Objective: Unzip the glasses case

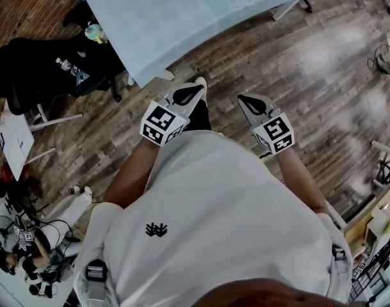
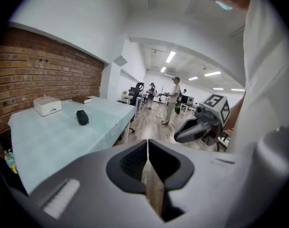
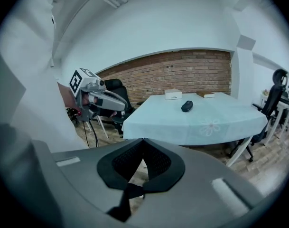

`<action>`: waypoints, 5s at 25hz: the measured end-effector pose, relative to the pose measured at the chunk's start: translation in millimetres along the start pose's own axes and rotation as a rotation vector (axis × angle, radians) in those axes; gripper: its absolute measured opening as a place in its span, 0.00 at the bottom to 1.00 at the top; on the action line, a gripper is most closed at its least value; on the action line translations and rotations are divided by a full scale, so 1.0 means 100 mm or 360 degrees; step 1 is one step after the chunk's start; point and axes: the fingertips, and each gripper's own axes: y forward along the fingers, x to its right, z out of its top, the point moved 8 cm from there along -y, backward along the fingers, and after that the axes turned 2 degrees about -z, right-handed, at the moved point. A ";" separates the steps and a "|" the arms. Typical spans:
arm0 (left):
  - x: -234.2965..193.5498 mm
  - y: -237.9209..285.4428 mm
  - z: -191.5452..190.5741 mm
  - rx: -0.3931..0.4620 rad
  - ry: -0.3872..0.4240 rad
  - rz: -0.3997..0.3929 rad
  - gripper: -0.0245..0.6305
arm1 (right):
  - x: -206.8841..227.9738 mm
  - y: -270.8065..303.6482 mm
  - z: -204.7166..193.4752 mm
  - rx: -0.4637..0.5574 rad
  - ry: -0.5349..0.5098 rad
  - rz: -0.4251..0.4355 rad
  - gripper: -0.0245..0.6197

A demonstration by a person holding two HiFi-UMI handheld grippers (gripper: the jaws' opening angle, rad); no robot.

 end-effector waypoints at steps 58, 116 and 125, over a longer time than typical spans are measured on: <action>-4.27 2.80 1.10 -0.0462 0.0088 0.0228 0.13 | 3.05 4.05 1.07 -0.0476 -0.0382 0.0253 0.13; -4.26 2.80 1.06 -0.0351 0.0012 0.0222 0.12 | 3.38 3.84 1.13 -0.0446 -0.0335 0.0140 0.04; -4.31 2.79 1.06 -0.0356 0.0003 0.0209 0.12 | 3.49 3.92 1.22 -0.0453 -0.0339 0.0141 0.04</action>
